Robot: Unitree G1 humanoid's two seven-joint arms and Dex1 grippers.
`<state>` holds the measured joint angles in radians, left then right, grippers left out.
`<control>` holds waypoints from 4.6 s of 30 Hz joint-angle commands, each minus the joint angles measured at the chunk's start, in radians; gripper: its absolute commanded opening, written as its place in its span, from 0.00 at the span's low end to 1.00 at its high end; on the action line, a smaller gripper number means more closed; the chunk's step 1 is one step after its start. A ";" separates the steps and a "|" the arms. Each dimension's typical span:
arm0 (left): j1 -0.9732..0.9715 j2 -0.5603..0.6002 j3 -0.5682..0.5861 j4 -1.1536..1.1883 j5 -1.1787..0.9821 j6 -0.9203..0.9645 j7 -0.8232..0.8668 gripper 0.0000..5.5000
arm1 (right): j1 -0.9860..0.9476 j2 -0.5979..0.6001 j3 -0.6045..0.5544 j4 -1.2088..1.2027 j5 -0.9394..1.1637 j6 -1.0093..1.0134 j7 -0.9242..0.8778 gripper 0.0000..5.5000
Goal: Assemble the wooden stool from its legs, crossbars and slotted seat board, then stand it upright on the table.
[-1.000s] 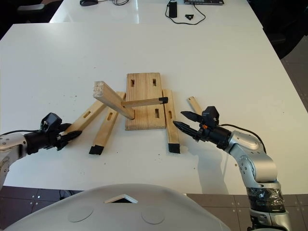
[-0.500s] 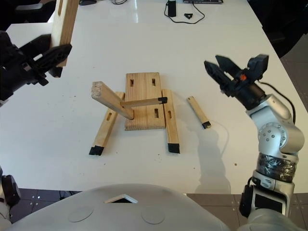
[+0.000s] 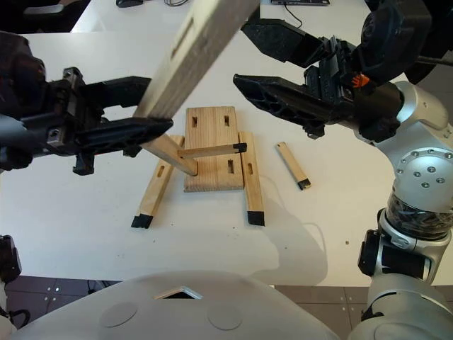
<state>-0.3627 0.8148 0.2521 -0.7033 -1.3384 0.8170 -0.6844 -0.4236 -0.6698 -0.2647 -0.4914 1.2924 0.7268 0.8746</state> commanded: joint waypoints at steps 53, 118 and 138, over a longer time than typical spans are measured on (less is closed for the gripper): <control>0.019 0.020 -0.015 -0.035 0.079 -0.092 0.020 0.57 | -0.045 -0.192 -0.065 0.275 -0.183 -0.080 0.182 0.37; 0.391 0.061 -0.233 0.371 0.885 -0.443 -0.431 0.57 | 0.112 -0.182 0.315 0.398 -0.764 -0.412 0.551 0.37; 0.402 -0.007 -0.308 0.299 0.914 -0.447 -0.351 0.57 | -0.070 -0.177 0.507 0.539 -0.890 -0.472 0.692 0.37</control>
<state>0.0535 0.8128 -0.0411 -0.3916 -0.4430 0.3727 -1.0459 -0.5085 -0.8365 0.1961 0.0319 0.4671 0.2520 1.5321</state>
